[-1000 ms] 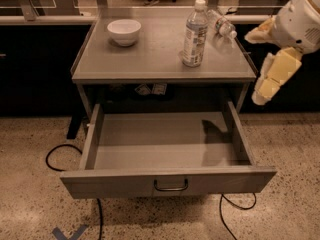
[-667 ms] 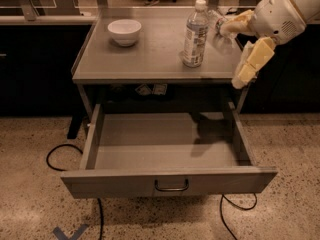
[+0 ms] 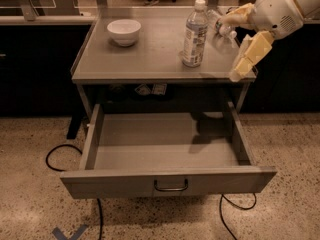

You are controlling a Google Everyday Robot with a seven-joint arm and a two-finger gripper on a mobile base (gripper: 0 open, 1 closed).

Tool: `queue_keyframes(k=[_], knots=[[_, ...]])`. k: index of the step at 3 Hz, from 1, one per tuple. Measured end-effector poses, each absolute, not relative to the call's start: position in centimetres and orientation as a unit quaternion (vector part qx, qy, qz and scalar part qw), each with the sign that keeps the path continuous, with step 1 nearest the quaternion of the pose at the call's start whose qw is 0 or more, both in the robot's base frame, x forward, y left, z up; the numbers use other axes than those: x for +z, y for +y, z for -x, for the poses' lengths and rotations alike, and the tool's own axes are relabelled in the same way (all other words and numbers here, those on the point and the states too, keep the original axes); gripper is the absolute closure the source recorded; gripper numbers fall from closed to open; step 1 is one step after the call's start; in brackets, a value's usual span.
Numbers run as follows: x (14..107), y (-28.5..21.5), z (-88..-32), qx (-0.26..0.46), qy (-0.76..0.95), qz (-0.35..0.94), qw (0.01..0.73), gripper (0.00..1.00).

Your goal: Place blue plastic bottle into top drawer

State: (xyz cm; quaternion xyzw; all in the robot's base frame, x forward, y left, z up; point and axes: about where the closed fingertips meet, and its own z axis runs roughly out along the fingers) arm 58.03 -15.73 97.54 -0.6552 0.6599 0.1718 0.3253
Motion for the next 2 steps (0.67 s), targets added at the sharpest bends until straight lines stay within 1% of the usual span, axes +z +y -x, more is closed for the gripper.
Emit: queue_keyframes(k=[1,2], knots=[[96.8,-16.4,-60.7,0.191,0.659,0.639,0.347,0.0],[97.4,-16.1,-66.3,0.178,0.633,0.631,0.412,0.0]])
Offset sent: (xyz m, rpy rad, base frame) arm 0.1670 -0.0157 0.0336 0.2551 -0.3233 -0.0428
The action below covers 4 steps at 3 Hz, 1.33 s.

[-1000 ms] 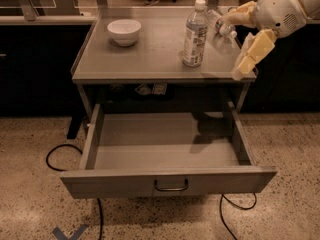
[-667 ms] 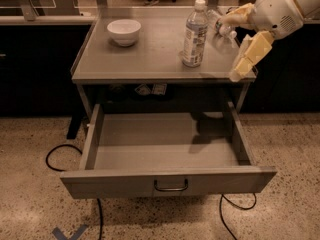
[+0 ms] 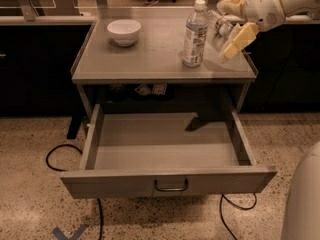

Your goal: Place blue plastic bottle into top drawer

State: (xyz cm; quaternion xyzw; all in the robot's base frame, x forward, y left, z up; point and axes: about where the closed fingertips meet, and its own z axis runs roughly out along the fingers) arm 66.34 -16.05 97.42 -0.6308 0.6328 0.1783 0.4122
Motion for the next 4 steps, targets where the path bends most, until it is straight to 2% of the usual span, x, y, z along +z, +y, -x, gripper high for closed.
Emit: queue_keyframes(k=[3,4], knots=[[97.0,-16.9,-69.0,0.179,0.638,0.61,0.434,0.0],[92.3,-18.1,-74.2,0.2,0.664,0.557,0.457,0.0]])
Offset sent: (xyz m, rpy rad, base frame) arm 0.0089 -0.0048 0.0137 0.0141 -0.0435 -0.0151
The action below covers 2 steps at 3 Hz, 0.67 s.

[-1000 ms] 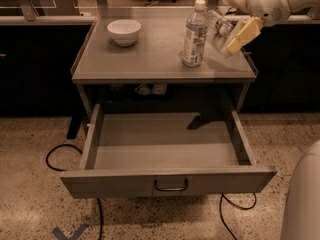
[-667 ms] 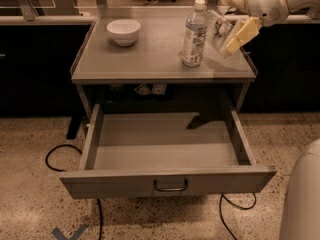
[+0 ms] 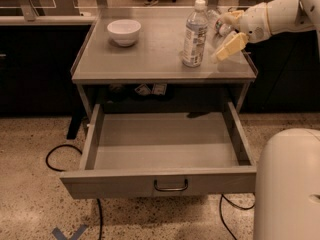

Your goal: Place blue plastic bottle into top drawer

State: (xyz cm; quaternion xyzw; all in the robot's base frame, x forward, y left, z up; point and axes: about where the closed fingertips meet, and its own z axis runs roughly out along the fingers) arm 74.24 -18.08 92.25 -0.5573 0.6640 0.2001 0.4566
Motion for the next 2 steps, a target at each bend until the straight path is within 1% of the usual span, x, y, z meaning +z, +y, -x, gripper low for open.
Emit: queue_keyframes(k=[1,2], knots=[[92.3,-18.1,-74.2,0.2,0.664,0.557,0.457,0.0],[90.3,-16.9,-75.1,0.222,0.664,0.554,0.45,0.0]])
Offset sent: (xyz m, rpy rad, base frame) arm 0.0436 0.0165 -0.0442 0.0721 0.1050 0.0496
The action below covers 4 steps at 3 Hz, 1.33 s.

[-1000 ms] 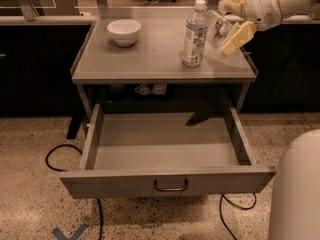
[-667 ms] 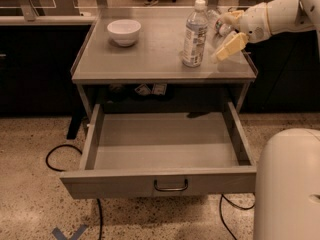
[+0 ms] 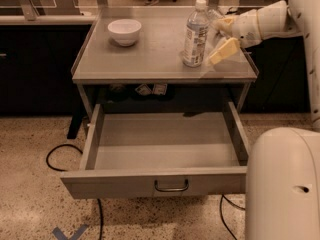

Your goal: Place blue plastic bottle into top drawer

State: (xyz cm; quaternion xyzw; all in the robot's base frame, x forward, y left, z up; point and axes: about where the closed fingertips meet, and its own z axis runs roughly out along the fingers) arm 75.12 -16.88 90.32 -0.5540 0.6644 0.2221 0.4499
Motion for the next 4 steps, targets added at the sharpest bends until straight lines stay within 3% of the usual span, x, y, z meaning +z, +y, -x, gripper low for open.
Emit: queue_keyframes(k=[2,3,4], knots=[[83.1,-8.4,-77.6,0.32,0.635,0.562,0.423,0.0],[83.1,-8.4,-77.6,0.32,0.635,0.562,0.423,0.0],[83.1,-8.4,-77.6,0.32,0.635,0.562,0.423,0.16]])
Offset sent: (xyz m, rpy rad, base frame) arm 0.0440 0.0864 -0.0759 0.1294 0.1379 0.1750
